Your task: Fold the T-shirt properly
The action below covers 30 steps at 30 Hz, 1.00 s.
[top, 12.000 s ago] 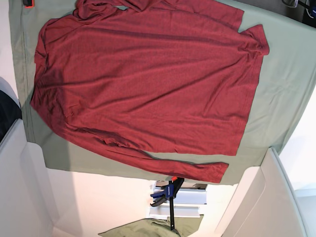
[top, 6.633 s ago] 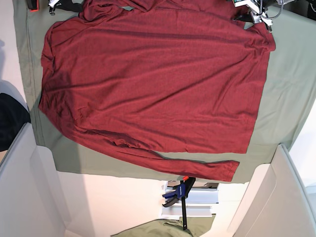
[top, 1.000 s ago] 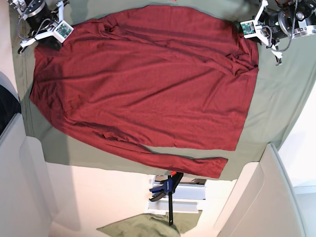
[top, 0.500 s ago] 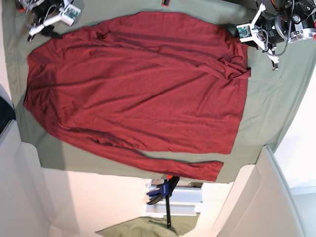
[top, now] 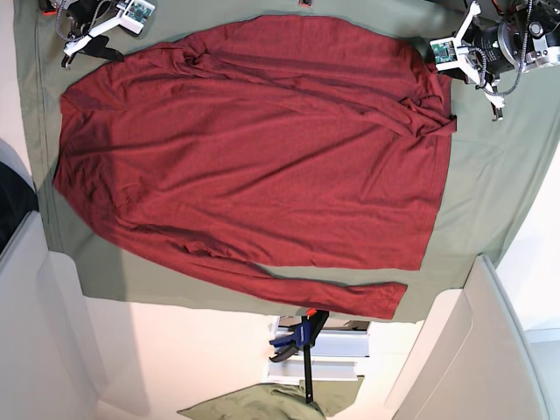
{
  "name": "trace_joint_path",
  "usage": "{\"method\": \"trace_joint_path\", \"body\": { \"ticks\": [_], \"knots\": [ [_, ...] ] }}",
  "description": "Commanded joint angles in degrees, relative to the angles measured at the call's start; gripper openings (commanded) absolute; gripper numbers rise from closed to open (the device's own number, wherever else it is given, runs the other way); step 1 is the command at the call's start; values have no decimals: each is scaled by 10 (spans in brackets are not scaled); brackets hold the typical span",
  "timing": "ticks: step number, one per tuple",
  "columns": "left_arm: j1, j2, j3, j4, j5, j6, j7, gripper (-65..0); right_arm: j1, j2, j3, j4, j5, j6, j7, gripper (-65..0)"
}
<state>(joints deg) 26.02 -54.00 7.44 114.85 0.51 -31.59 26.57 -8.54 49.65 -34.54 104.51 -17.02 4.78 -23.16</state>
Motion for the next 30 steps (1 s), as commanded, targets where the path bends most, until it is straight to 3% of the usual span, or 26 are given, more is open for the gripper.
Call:
{"method": "trace_joint_path", "body": {
  "ticks": [1,13,15,18,19,23,27,30],
  "knots": [
    [-3,-11,-6,6,1,5,-6,-650,10,6,4,1,-5,7,11,-333],
    [-3,-11,-6,6,1,5,-7,-650,34,-10,4,-58,-6,6,33,-343],
    [-3,-11,-6,6,1,5,-7,-650,35,-10,4,-58,-7,6,39,-421],
    [-3,-11,-6,6,-7,5,-6,-650,35,-10,4,-58,-8,6,43,-622],
    [-3,-11,-7,6,-15,5,-7,-650,35,-11,4,-58,-12,6,42,-650],
    [-5,-11,-30,6,-45,1,-7,-650,35,-11,5,-48,-45,6,38,-650],
    [-4,-11,-70,6,-77,-38,-6,-650,35,-11,21,-33,-46,5,26,-650],
    [-5,-11,-103,6,-96,-43,-6,-650,35,-11,42,-29,-46,5,26,-650]
  ]
}}
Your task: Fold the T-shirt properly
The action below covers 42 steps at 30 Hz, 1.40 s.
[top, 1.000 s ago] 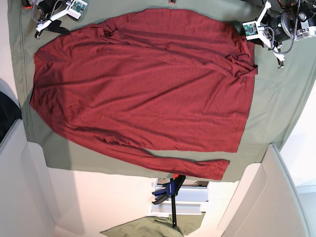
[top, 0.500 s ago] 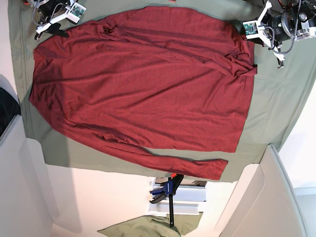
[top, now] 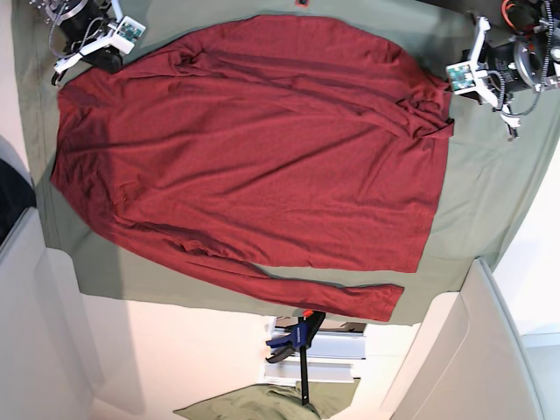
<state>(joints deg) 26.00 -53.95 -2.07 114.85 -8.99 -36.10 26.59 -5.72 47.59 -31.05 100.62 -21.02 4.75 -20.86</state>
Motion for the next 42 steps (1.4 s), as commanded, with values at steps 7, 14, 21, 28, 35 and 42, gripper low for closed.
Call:
{"method": "trace_joint_path", "body": {
  "ticks": [7,14,21,28,35,42],
  "knots": [
    [-4,-12,-55,5,-11,-12,-12,-650,37,10,49,9,54,6,0,-650],
    [-5,-12,-65,-39,-11,-13,-35,-650,57,11,48,7,89,7,-2,-650],
    [-5,-12,-65,-54,-11,-13,-52,-650,39,11,47,11,114,31,-6,-649],
    [-5,-12,-65,-54,-11,-13,-54,-650,12,13,5,23,105,49,-8,-363],
    [-4,-12,-65,-54,-11,-13,-54,-650,13,12,-50,12,92,48,-5,-363],
    [-4,-12,-65,-54,-18,-21,-53,-650,45,8,-56,-31,94,47,5,-363]
  ]
}}
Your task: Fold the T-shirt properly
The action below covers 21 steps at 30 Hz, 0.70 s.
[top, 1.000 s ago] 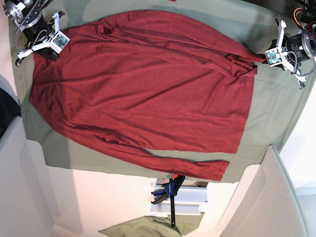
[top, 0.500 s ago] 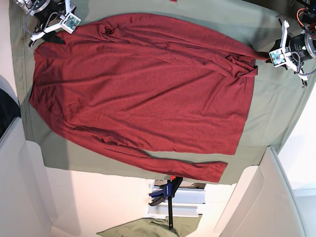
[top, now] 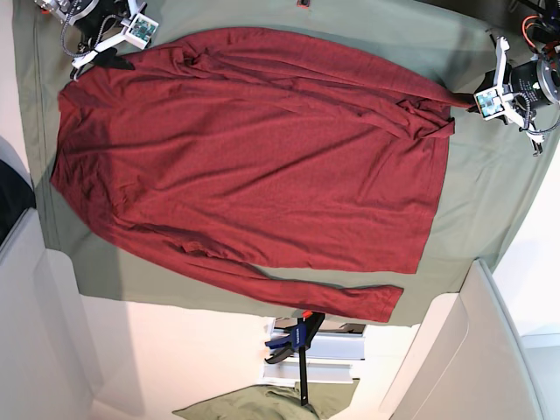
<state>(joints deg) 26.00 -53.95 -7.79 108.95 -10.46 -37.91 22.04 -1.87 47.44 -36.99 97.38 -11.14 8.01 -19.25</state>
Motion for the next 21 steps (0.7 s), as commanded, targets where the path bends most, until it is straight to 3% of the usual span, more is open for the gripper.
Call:
{"method": "trace_joint_path", "body": {
  "ticks": [1,9,11,13,14,21],
  "knots": [
    [-4,-12,-8,5,-6,-5,-8,-650,13,9,4,-4,-2,14,-8,-363],
    [-4,-12,-7,5,-11,-5,-7,-650,34,10,3,-19,1,14,0,-364],
    [-4,-12,-8,5,-11,-5,-8,-650,34,9,2,-19,0,14,2,-431],
    [-4,-12,-8,5,-14,-5,-8,-650,34,9,2,-19,-1,14,9,-603],
    [-5,-12,-8,5,-19,-5,-8,-650,34,9,2,-19,0,14,9,-650],
    [-42,-12,-8,2,-53,-8,-8,-650,44,10,5,-12,-6,12,2,-650]
  ]
}}
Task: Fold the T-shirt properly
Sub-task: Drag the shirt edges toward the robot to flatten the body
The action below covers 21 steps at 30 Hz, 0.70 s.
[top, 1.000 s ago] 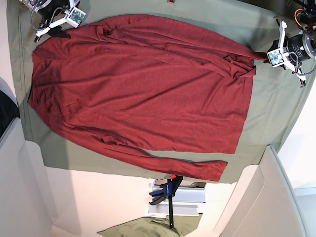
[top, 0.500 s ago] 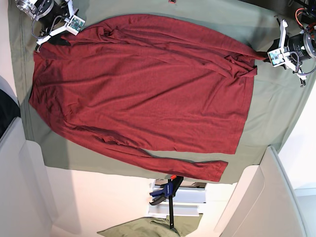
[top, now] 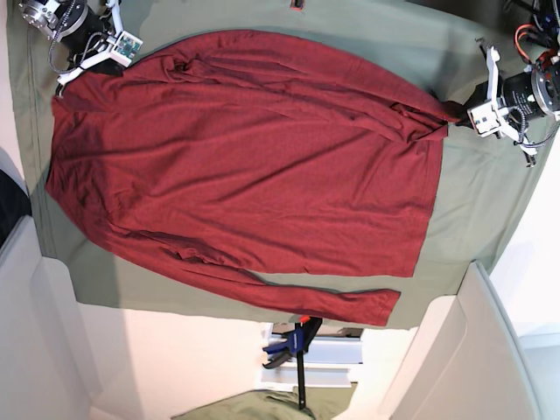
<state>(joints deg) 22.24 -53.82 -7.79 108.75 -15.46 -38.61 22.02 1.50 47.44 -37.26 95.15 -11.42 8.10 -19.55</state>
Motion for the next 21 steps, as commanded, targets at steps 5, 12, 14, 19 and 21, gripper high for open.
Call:
{"method": "trace_joint_path", "body": {
  "ticks": [5,12,14,19,21],
  "knots": [
    [-35,-13,-8,-31,-30,-14,-8,-650,31,10,35,15,33,12,0,-650],
    [-89,-11,-8,-104,-54,-14,-35,-650,75,9,48,-10,55,12,0,-650],
    [-100,-9,-8,-111,-56,-14,-39,-650,83,9,48,-26,55,12,1,-650],
    [-121,-4,-8,-122,-66,-14,-49,-650,93,9,48,-54,55,12,3,-650],
    [-123,0,-8,-123,-66,-14,-61,-650,96,9,48,-59,54,12,3,-650]
  ]
}}
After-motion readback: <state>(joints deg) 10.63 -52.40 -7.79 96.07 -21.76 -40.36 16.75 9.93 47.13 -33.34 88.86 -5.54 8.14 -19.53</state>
